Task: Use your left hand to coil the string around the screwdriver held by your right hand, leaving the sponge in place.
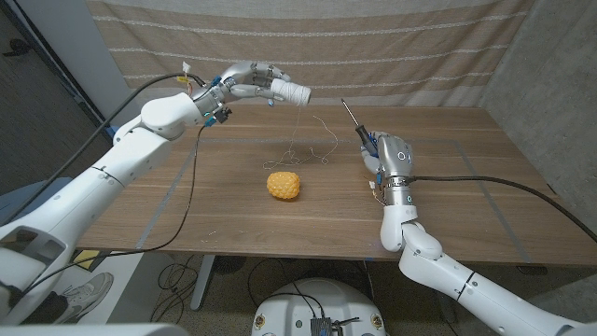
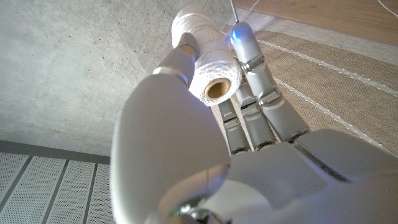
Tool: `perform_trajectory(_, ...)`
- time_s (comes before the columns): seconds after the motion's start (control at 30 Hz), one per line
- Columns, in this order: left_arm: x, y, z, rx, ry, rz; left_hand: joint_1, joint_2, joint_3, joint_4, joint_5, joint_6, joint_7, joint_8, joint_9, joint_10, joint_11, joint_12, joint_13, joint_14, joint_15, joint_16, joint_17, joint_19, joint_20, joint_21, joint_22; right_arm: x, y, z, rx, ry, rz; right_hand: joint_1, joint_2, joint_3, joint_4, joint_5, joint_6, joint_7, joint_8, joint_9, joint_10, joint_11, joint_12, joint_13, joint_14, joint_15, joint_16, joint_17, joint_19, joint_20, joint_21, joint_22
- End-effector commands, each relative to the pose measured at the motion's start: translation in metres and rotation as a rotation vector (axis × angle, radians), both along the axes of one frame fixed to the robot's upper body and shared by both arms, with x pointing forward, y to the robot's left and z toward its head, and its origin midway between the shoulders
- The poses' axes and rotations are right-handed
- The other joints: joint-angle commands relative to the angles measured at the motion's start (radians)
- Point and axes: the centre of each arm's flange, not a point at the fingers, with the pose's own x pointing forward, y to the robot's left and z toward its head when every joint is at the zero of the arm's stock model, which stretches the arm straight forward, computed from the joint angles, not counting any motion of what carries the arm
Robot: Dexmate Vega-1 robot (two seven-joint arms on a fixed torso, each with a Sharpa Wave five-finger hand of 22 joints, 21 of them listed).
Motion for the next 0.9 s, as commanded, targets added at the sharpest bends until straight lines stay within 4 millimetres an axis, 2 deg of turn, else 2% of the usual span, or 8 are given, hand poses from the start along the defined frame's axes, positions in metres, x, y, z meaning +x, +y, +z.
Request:
perform_trajectory(0.03, -0.006, -0.005, 0.010, -0.009, -0.003, -0.019, 0.163, 0.171, 0.018, 0.020, 0.006, 0.115, 0.117, 0.001, 0.003, 0.086, 0.020, 0.036, 0.191, 0.287, -0.219, 0.004, 0.006, -0.022, -0.077, 0.006, -0.001, -0.005, 0.014, 0.016, -0.195, -0.111, 0.097, 0.056, 0.042, 0.013, 0.017, 0.009, 0.234, -0.234, 0.001, 0.010, 0.134, -0.144, -0.003, 0.032, 0.078, -0.178, -0.007, 0.004, -0.011, -0.135, 0.011, 0.004)
perform_trajectory(0.37, -0.002, -0.010, 0.022, -0.038, 0.023, -0.038, 0.163, 0.171, 0.017, 0.019, 0.006, 0.118, 0.117, 0.000, 0.003, 0.089, 0.020, 0.033, 0.192, 0.287, -0.220, 0.001, 0.005, -0.023, -0.077, 0.009, -0.001, -0.010, 0.028, 0.021, -0.301, -0.160, 0.181, 0.054, 0.041, 0.005, 0.022, 0.016, 0.234, -0.242, -0.004, 0.011, 0.132, -0.153, -0.007, 0.036, 0.074, -0.178, -0.020, 0.005, -0.022, -0.135, 0.018, 0.004)
perform_trajectory(0.9, 0.017, -0.038, 0.025, -0.068, 0.086, -0.079, 0.163, 0.171, 0.017, 0.020, 0.006, 0.120, 0.116, -0.002, 0.005, 0.091, 0.022, 0.026, 0.194, 0.287, -0.219, -0.006, -0.001, -0.026, -0.077, 0.012, -0.001, -0.014, 0.042, 0.020, -0.347, -0.215, 0.292, 0.056, 0.043, -0.007, 0.027, 0.030, 0.235, -0.251, -0.012, 0.012, 0.130, -0.158, -0.017, 0.037, 0.078, -0.179, -0.040, 0.007, -0.034, -0.135, 0.034, 0.003)
